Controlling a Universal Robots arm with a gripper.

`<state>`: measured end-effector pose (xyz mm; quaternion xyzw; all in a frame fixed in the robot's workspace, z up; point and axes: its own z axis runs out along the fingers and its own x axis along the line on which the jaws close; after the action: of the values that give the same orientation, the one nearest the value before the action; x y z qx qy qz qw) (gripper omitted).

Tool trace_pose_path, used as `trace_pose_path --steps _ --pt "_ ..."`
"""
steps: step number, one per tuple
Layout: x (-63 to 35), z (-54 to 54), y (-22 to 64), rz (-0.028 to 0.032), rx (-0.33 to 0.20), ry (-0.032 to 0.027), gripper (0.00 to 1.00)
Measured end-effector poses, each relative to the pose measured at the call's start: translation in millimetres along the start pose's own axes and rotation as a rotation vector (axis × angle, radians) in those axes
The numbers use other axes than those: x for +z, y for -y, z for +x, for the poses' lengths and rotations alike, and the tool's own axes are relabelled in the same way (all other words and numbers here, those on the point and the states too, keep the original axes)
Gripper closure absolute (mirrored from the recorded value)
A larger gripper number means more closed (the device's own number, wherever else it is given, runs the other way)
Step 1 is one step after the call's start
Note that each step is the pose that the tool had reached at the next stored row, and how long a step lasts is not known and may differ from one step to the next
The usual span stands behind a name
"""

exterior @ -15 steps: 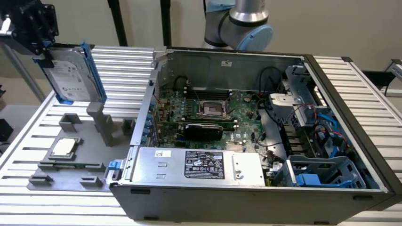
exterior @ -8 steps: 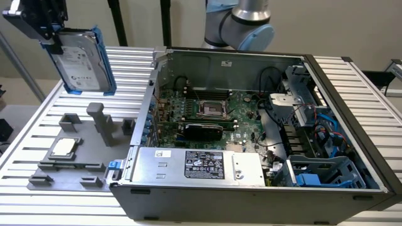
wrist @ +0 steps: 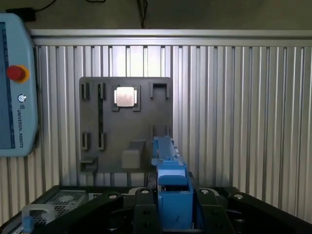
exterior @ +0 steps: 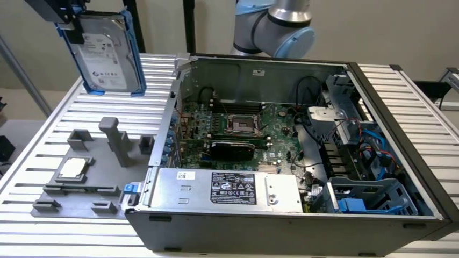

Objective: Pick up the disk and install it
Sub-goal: 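Pick up the disk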

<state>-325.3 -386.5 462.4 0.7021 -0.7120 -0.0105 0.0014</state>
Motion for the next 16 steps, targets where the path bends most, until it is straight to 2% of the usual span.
trace_pose_path --steps 3,9,16 --pt "-11.9 1.6 13.6 -0.0021 0.000 0.0029 0.67" --pt "-29.0 5.6 40.7 -0.0052 0.000 0.0106 0.67" --pt "-34.3 14.6 72.5 -0.0056 0.000 0.0142 0.67"
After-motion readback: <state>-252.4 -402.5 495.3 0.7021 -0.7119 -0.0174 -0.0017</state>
